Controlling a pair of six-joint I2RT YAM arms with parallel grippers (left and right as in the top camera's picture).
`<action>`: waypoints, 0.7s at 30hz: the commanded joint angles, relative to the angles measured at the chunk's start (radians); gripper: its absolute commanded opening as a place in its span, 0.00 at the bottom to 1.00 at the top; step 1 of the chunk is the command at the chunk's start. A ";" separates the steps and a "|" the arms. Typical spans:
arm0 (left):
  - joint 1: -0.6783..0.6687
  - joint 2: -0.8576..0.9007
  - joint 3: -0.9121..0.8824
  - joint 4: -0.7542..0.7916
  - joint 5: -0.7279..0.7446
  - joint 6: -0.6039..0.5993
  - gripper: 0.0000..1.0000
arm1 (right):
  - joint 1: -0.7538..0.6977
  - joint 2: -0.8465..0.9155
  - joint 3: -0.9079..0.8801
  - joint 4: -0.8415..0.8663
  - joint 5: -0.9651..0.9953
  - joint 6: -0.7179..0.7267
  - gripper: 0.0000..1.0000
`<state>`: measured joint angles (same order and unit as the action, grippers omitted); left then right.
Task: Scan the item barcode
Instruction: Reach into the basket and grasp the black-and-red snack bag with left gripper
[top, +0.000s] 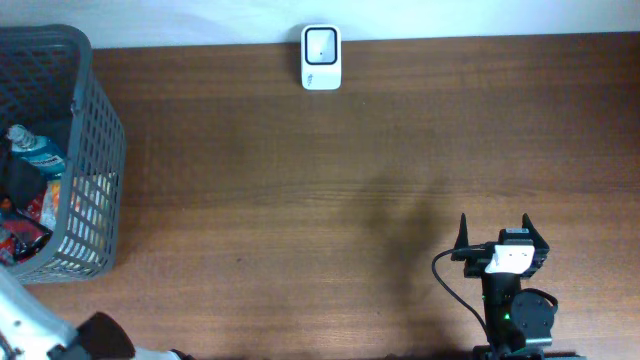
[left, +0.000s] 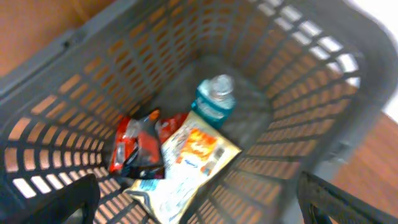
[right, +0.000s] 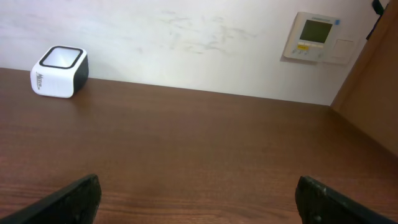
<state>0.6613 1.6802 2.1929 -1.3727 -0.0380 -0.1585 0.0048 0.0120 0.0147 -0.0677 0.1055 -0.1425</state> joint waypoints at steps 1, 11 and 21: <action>0.030 0.045 -0.058 0.019 -0.041 -0.023 0.99 | 0.008 -0.006 -0.009 -0.003 0.011 -0.007 0.98; 0.029 0.114 -0.346 0.209 -0.116 -0.053 0.99 | 0.008 -0.006 -0.009 -0.003 0.011 -0.007 0.98; 0.062 0.254 -0.424 0.266 -0.195 -0.008 0.99 | 0.008 -0.006 -0.009 -0.003 0.011 -0.007 0.98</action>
<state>0.6960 1.9026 1.7760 -1.1110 -0.1967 -0.1829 0.0048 0.0120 0.0147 -0.0677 0.1055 -0.1432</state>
